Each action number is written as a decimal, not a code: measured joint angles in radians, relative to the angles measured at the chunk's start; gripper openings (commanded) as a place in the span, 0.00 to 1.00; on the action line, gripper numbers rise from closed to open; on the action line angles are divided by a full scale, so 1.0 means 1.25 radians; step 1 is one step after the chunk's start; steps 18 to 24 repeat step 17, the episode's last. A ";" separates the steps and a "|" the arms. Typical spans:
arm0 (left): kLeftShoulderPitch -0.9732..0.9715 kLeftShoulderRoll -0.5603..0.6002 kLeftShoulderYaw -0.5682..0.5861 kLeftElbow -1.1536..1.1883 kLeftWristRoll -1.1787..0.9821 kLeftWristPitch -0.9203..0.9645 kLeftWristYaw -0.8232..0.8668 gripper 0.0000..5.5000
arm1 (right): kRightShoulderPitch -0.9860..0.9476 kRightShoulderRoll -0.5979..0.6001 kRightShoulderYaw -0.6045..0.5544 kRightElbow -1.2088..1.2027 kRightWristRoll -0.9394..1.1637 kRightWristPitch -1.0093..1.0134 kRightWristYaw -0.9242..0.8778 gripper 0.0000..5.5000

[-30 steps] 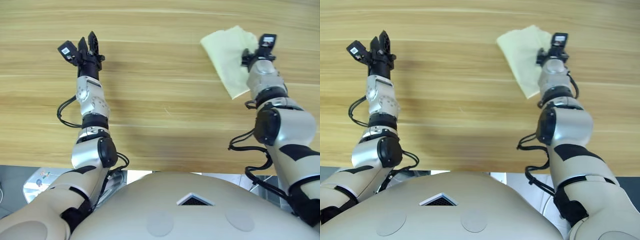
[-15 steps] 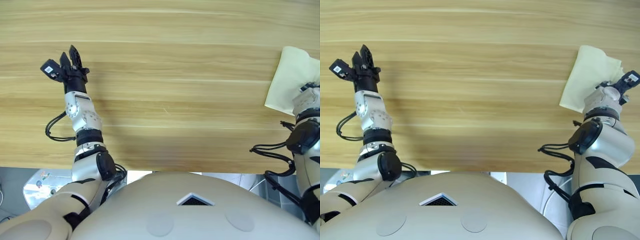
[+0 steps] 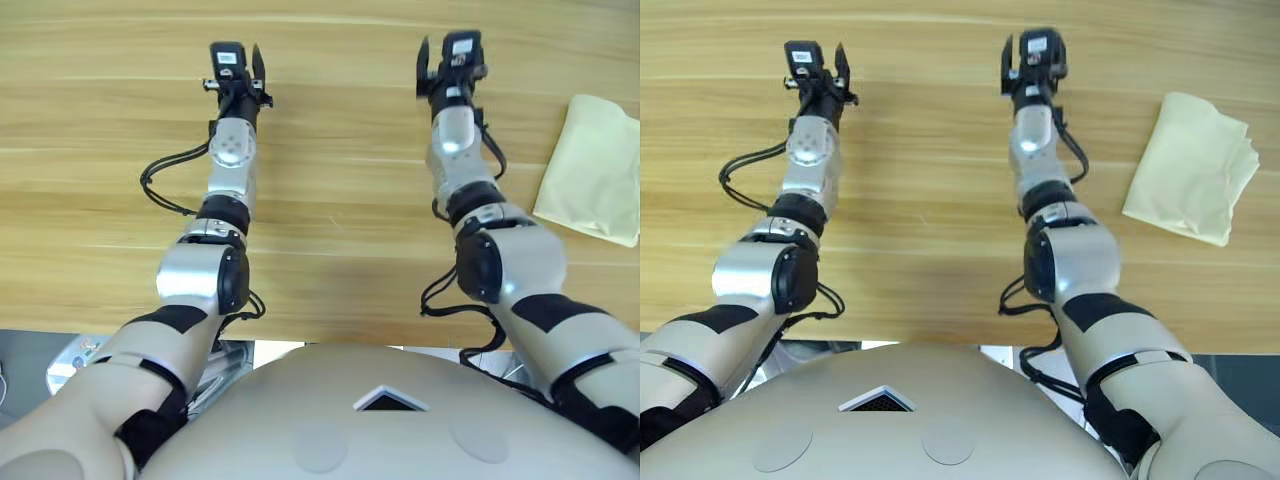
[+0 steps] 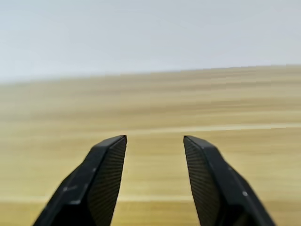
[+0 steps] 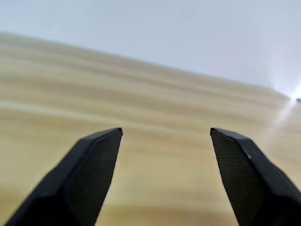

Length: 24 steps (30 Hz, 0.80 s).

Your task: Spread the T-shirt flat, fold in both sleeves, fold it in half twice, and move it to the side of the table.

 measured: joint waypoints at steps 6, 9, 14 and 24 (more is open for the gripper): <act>0.080 -0.028 -0.034 -0.010 0.030 -0.064 0.013 0.41 | 0.123 -0.010 0.064 -0.081 -0.063 -0.077 -0.014 0.63; 0.105 -0.055 -0.052 -0.042 0.034 -0.072 0.014 0.41 | 0.194 -0.033 0.079 -0.145 -0.081 -0.114 -0.029 0.63; 0.134 -0.066 -0.060 -0.073 0.031 -0.076 -0.001 0.28 | 0.231 -0.043 0.082 -0.203 -0.088 -0.113 -0.031 0.64; 0.152 -0.073 -0.057 -0.088 0.012 -0.072 -0.016 0.20 | 0.249 -0.047 0.087 -0.218 -0.090 -0.111 -0.031 0.64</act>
